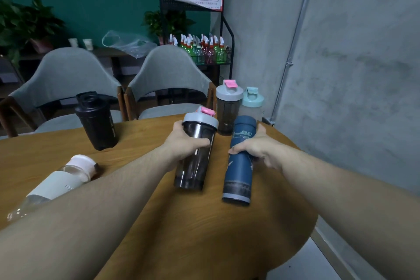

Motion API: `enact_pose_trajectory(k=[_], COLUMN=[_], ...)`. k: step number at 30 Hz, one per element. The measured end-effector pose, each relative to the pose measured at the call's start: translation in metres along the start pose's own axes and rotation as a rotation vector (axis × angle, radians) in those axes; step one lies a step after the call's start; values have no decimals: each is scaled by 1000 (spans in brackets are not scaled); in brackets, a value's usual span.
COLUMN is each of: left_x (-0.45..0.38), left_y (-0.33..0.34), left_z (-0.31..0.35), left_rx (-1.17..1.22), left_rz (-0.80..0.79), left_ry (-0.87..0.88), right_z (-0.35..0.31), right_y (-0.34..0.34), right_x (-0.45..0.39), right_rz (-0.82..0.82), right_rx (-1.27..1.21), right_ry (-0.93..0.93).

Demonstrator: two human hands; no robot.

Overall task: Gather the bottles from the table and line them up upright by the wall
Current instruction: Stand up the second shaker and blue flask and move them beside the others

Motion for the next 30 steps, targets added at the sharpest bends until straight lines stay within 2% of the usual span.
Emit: enact_pose_trajectory(k=[7, 14, 30], left_x=[-29, -62, -105], left_y=[52, 104, 139], left_z=[28, 34, 34], left_rx=[152, 230, 141], left_rz=[66, 99, 221], left_ry=[74, 101, 240], right_z=[-18, -12, -6], right_y=[-66, -99, -96], right_x=[-38, -78, -122], right_rz=[101, 226, 88], right_rx=[-57, -90, -77], right_ry=[-163, -282, -427])
Point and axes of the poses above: each hand's wrist, its own x-axis away from the middle knuckle, its own y-axis out of the palm, z = x × y, the point moved 6 cm from there along -x, towards the middle knuckle
